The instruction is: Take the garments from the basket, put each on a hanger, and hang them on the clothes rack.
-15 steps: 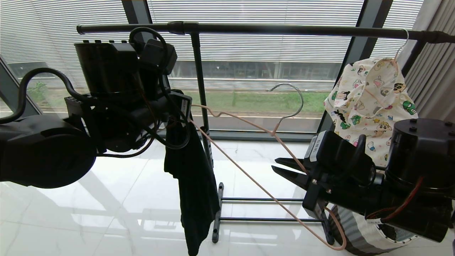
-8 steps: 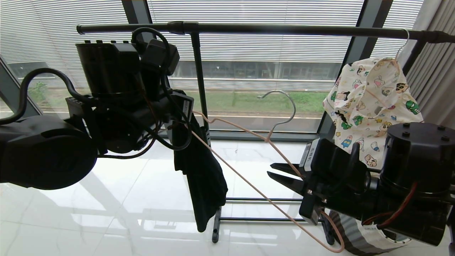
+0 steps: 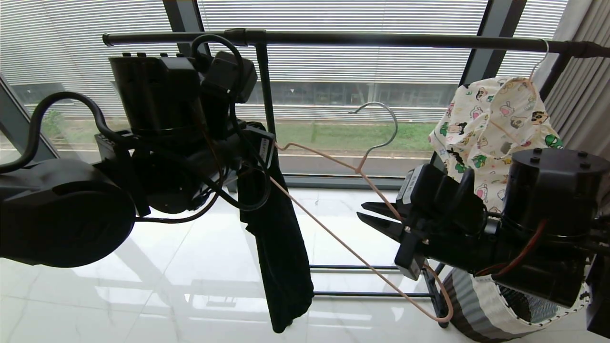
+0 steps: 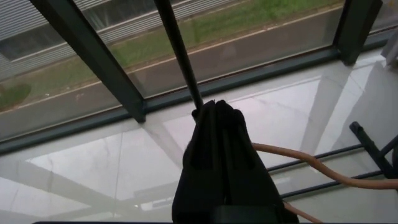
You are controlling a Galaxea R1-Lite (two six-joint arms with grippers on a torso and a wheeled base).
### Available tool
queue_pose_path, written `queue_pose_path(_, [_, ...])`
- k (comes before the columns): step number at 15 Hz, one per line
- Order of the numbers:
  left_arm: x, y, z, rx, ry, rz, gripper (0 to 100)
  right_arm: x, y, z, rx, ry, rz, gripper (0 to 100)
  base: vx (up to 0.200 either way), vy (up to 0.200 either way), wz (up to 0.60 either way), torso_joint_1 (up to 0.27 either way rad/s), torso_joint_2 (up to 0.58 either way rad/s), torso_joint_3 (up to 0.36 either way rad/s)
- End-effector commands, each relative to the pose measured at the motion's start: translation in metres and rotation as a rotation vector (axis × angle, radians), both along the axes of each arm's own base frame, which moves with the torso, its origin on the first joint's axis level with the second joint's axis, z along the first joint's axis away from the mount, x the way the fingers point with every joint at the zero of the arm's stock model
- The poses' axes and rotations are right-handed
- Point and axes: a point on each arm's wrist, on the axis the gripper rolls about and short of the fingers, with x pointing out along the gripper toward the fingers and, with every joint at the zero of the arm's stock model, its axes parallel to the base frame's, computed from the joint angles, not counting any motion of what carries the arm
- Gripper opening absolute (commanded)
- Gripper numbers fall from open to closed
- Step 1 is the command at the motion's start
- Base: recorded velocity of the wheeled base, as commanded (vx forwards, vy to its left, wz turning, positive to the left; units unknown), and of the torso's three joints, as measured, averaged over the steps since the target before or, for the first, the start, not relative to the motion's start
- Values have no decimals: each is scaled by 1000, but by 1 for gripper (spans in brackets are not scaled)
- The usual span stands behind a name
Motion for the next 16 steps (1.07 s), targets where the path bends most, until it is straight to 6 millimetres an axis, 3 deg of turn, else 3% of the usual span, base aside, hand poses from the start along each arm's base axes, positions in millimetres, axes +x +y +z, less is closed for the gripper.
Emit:
queue_pose_path(1, [-7, -8, 2, -4, -6, -30, 0, 6, 6, -4, -10, 8, -3, 0, 0, 0, 0, 0, 0, 0])
queue_pose_path(7, [-26, -15, 15, -33, -37, -80, 0, 21, 18, -29, -55, 88, -25, 0, 0, 0, 0, 0, 0, 0])
queue_pose_path(13, [-60, -30, -3, -3, 22, -196, 0, 38, 38, -13, -3, 40, -26, 0, 0, 0, 0, 0, 0, 0])
queue_pose_path(16, [-67, -37, -2, -7, 20, -228, 0, 41, 45, -19, -18, 53, -19, 0, 0, 0, 0, 0, 0, 0])
